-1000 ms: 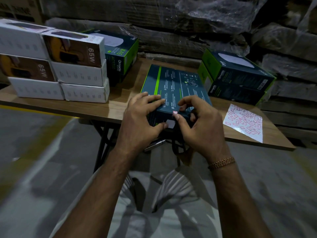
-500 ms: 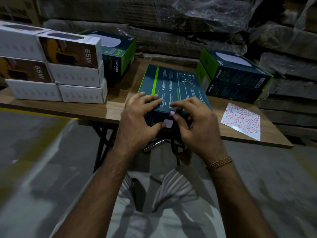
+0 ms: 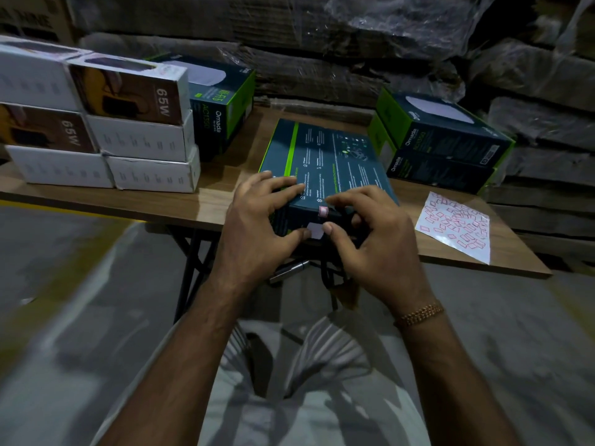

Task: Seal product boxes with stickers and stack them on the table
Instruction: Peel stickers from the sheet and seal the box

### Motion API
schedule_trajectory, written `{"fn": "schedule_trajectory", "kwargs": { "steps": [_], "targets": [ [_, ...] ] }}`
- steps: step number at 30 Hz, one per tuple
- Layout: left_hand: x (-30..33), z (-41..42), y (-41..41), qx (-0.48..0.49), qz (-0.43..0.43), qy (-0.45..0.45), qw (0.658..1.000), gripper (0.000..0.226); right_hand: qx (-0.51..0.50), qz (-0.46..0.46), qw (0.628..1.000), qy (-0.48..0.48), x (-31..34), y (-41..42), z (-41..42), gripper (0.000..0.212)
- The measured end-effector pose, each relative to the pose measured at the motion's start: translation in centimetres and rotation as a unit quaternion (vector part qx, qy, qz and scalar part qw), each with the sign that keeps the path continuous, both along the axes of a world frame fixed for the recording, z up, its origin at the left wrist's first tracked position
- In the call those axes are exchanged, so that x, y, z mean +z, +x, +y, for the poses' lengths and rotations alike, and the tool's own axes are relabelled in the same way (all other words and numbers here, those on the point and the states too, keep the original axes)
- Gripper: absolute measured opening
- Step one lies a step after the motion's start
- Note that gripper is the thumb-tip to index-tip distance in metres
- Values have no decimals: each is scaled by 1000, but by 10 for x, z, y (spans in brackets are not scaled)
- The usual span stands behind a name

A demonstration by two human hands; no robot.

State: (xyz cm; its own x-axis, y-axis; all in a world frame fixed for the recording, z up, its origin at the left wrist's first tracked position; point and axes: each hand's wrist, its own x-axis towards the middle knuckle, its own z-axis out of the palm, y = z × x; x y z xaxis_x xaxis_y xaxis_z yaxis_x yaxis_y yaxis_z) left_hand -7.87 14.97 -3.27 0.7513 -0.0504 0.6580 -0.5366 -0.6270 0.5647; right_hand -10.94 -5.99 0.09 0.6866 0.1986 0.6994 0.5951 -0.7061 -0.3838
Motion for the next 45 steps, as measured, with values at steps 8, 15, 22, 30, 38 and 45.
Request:
{"fn": "schedule_trajectory", "kwargs": {
  "steps": [8,15,22,30,38,45],
  "targets": [
    [2,0,-1,1,5,-1,1000,72,-10,7,998,-55,1,4,1,29],
    [14,5,-8,-24,49,-41,998,63,5,38,998,39,12,-7,-8,22],
    [34,-10,-14,138,98,-216,961,35,-228,17,968,100,-3,-10,-34,34],
    [39,-6,-8,76,268,-257,925,50,-159,184,967,74,-18,-16,-21,109],
    [45,-8,-6,5,234,-422,876,11,-244,38,960,-135,-2,-1,-5,92],
    [80,-25,-12,-53,189,-463,865,31,-125,-31,974,-184,8,20,1,99]
  ]
}}
